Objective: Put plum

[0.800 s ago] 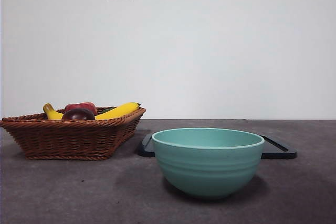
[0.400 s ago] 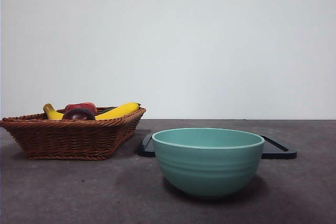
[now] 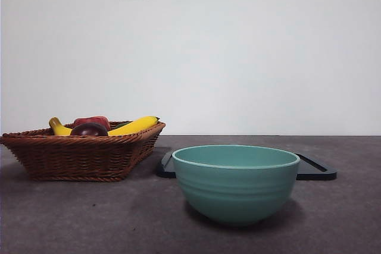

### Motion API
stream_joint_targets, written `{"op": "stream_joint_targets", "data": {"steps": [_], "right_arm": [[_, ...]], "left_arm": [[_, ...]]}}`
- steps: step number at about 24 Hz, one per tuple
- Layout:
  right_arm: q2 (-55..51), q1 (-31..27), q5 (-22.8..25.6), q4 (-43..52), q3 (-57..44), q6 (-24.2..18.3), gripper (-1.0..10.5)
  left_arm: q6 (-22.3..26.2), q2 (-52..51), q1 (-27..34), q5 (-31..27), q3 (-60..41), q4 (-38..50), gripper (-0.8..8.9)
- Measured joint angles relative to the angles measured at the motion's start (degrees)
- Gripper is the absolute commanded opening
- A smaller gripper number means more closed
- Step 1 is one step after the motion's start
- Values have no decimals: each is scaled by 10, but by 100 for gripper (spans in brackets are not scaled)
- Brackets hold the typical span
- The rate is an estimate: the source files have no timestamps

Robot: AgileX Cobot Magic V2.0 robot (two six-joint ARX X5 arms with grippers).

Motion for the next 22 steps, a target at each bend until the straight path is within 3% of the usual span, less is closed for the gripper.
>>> {"op": "stream_joint_targets", "data": {"steps": [6, 13, 15, 18, 22], "right_arm": [[90, 68, 0, -87, 67, -48, 8], [117, 112, 3, -102, 88, -70, 9], [117, 112, 3, -102, 88, -70, 55], [117, 112, 4, -102, 88, -70, 377], [117, 112, 4, -102, 88, -70, 409]], "left_arm": [[31, 63, -34, 20, 69, -39, 9], [36, 70, -52, 29, 70, -50, 12], [36, 70, -52, 29, 70, -50, 132], [35, 70, -52, 29, 70, -50, 409], [35, 70, -52, 29, 70, -52, 446]]}}
